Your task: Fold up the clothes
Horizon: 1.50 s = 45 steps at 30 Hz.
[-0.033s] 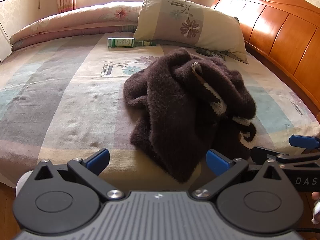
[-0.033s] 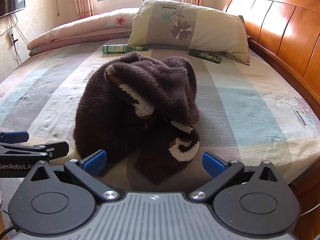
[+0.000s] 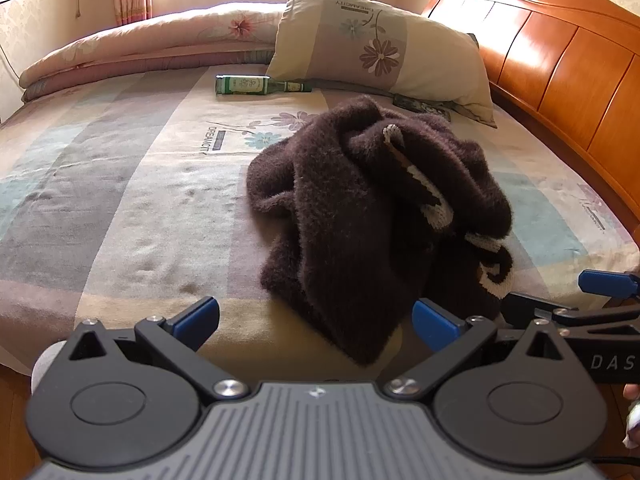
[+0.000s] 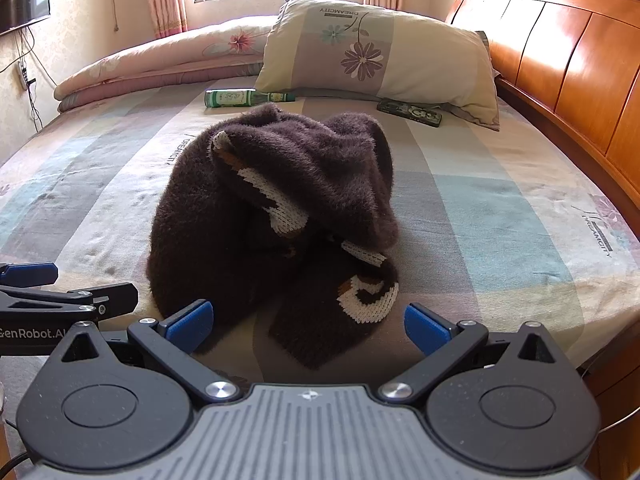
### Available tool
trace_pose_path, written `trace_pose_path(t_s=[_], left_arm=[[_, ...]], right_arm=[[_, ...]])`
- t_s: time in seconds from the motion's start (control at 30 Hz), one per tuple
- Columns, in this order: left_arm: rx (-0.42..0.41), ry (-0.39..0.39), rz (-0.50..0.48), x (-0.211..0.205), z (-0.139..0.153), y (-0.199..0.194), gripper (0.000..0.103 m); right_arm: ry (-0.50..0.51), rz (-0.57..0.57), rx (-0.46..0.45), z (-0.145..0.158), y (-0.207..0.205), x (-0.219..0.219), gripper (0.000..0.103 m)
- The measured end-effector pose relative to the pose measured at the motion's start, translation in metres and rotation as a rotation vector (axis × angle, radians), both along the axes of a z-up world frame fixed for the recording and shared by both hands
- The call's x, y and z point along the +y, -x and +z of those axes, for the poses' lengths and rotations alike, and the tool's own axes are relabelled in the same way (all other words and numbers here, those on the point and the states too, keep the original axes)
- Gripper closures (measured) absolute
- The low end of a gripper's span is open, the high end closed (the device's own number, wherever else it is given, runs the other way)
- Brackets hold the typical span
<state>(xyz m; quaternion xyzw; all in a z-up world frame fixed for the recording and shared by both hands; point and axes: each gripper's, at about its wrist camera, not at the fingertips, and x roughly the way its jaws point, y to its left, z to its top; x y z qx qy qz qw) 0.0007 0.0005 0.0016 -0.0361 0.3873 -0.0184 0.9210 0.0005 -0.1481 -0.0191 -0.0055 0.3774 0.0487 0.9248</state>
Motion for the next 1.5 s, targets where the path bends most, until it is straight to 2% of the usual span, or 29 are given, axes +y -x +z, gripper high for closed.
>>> trace_pose_path(t_s=[1.07,1.5], left_arm=[[0.053,0.009,0.013,-0.003,-0.007,-0.008,0.001],[0.029,0.019,0.018,-0.001,-0.005,-0.012,0.001]], right_arm=[[-0.003,0.027,0.013,-0.001,-0.005,0.004,0.0],[-0.026,0.033,0.02,-0.004,-0.013,0.001,0.0]])
